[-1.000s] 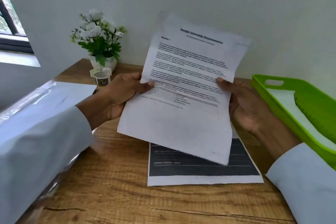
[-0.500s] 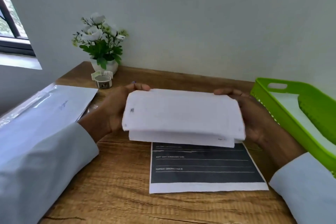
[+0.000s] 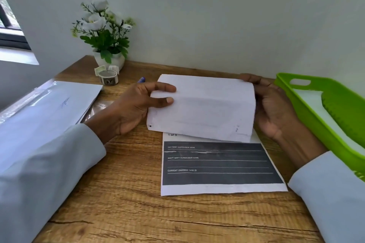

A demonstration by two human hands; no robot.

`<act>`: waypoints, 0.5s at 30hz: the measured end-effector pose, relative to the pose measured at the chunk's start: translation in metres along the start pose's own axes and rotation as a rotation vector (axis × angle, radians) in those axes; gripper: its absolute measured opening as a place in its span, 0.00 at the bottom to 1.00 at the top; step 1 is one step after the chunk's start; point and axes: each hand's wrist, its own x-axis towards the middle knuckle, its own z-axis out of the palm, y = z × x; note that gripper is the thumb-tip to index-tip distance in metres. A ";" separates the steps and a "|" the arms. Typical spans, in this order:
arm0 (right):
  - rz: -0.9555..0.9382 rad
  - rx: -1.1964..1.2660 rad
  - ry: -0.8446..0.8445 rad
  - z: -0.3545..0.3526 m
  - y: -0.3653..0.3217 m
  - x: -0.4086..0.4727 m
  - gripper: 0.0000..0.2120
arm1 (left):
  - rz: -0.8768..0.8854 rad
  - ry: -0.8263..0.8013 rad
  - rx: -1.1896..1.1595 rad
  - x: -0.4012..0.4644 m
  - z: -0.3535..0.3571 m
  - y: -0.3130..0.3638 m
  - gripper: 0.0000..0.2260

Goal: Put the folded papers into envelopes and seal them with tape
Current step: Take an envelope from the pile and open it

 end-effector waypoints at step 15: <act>-0.218 -0.474 -0.109 -0.003 0.016 -0.004 0.15 | 0.335 0.320 0.535 -0.001 -0.004 0.006 0.17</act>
